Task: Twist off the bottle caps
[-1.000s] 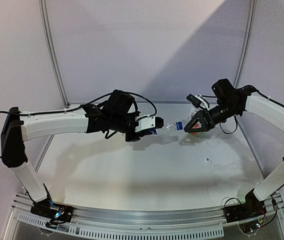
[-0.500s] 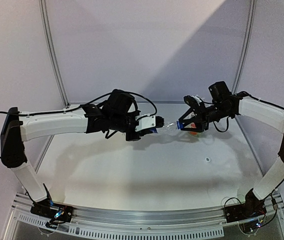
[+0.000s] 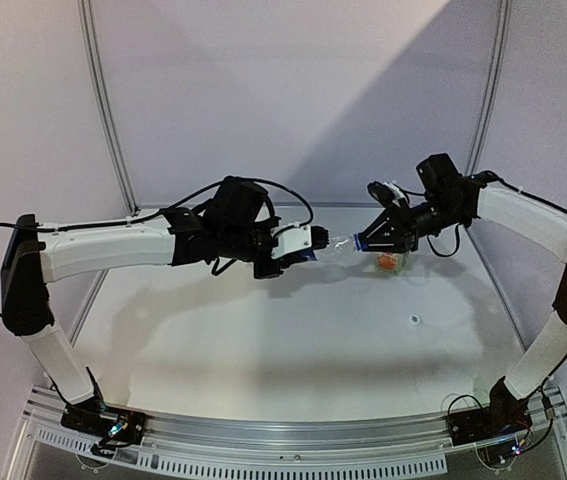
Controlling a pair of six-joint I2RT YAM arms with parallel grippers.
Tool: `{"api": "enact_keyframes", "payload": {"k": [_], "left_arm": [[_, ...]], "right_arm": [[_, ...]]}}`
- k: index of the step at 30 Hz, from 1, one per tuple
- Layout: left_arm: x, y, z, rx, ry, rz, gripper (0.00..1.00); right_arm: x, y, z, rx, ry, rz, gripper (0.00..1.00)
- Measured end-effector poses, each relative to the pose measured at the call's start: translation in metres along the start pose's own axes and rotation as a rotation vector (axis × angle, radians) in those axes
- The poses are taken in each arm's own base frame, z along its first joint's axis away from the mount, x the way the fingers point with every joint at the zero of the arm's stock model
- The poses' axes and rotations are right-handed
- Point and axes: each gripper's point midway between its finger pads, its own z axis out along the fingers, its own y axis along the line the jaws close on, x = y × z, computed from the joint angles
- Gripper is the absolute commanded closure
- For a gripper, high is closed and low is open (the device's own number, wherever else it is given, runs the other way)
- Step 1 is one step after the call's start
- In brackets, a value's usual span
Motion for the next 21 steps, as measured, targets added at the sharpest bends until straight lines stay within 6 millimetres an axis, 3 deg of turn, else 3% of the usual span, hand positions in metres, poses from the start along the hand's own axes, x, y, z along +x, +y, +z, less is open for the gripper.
{"api": "enact_keyframes", "payload": {"k": [2,4,12,14,17,19,21], "left_arm": [[-0.004,0.007,-0.002,-0.008,-0.019,-0.017,1.00],[-0.005,0.009,-0.003,-0.001,-0.032,-0.021,1.00],[-0.018,-0.017,-0.002,0.098,-0.085,0.016,1.00],[-0.017,-0.021,-0.001,0.113,-0.083,0.021,1.00],[-0.010,-0.027,0.003,0.135,-0.058,0.021,1.00],[-0.007,-0.030,0.006,0.145,-0.051,0.018,1.00],[-0.005,-0.027,0.006,0.138,-0.045,0.001,1.00]], "right_arm": [[-0.003,0.008,-0.003,0.077,0.004,-0.187,1.00],[0.001,0.011,-0.002,0.185,0.020,-0.484,1.00],[0.038,0.010,-0.012,0.476,-0.040,-1.615,0.96],[0.043,0.007,-0.010,0.514,-0.043,-1.869,0.86],[0.046,-0.002,-0.004,0.572,-0.021,-2.191,0.61],[0.046,-0.004,-0.002,0.595,0.007,-2.302,0.39],[0.043,-0.003,-0.004,0.628,0.027,-2.371,0.28]]}}
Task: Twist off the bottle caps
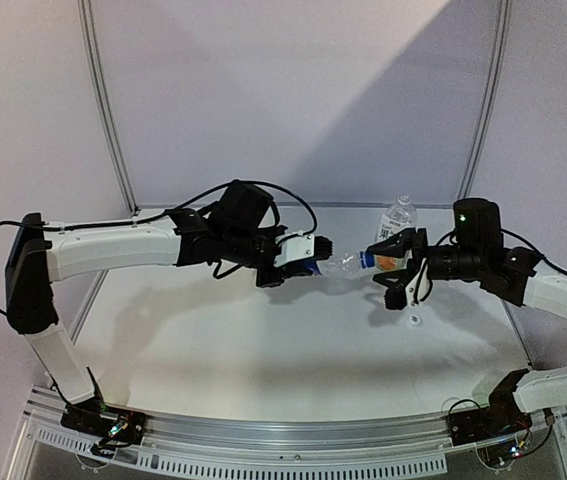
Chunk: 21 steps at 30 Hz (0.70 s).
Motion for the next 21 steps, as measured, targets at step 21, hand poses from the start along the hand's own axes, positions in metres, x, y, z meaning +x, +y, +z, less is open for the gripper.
{"api": "enact_keyframes", "payload": {"k": [21], "left_arm": [[0.021,0.025,-0.003,-0.102,0.066,0.005,1.00]], "right_arm": [[0.017,-0.019,0.004,-0.484,0.118,1.610,0.20]]}}
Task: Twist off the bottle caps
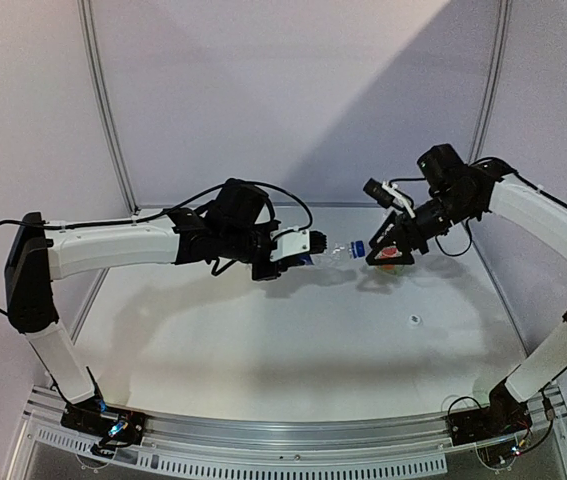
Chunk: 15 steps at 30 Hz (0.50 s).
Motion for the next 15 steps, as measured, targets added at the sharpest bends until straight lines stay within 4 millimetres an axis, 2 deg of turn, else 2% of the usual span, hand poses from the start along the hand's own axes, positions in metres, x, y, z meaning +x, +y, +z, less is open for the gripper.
{"api": "enact_keyframes", "payload": {"k": [2,4,10,15], "left_arm": [[0.000,0.002,0.000,-0.009,0.001,0.012,1.00],[0.000,0.003,0.000,-0.014,0.002,0.019,1.00],[0.000,0.003,0.000,-0.016,0.001,0.028,1.00],[0.000,0.003,0.000,-0.016,0.001,0.031,1.00]], "right_arm": [[0.016,-0.001,0.011,-0.066,0.040,0.179,0.22],[0.018,0.001,0.012,-0.115,0.033,0.302,0.25],[0.002,-0.009,0.005,-0.230,-0.078,0.604,0.30],[-0.004,-0.020,0.011,-0.281,-0.095,0.744,0.33]]}}
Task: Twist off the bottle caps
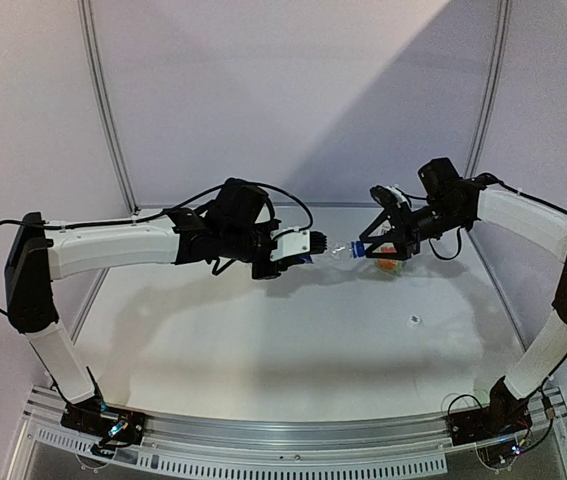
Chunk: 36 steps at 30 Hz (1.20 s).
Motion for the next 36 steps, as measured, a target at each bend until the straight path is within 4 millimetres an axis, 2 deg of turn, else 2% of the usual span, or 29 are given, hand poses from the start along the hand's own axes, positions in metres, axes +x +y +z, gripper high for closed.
{"api": "enact_keyframes", "payload": {"k": [7,15,19,22,27,28,29,32,36], "left_arm": [[0.000,0.000,0.000,0.000,0.000,-0.001,1.00],[-0.002,0.002,0.000,-0.009,-0.009,-0.011,1.00],[-0.003,0.003,0.000,-0.011,-0.010,-0.016,1.00],[-0.003,0.003,0.000,-0.011,-0.010,-0.022,1.00],[-0.002,0.003,0.000,-0.013,-0.007,-0.026,1.00],[-0.002,0.003,0.000,-0.013,-0.006,-0.026,1.00],[-0.002,0.003,0.000,-0.012,-0.007,-0.026,1.00],[-0.004,0.003,0.000,-0.011,-0.019,-0.032,1.00],[-0.005,0.005,-0.001,-0.002,-0.043,-0.014,1.00]], "right_arm": [[-0.009,-0.004,0.005,-0.029,-0.006,0.071,0.43],[-0.007,-0.003,0.006,-0.046,0.005,0.076,0.49],[-0.005,-0.003,0.006,-0.045,0.010,0.064,0.60],[-0.004,-0.003,0.006,-0.047,0.013,0.057,0.65],[-0.004,-0.002,0.006,-0.048,0.014,0.034,0.82],[-0.004,-0.002,0.006,-0.042,0.015,0.024,0.89],[-0.004,-0.002,0.005,-0.034,0.017,0.005,0.94],[-0.005,0.006,0.005,0.048,0.033,-0.159,0.96],[0.000,0.009,0.009,0.250,0.091,-0.650,0.96]]}}
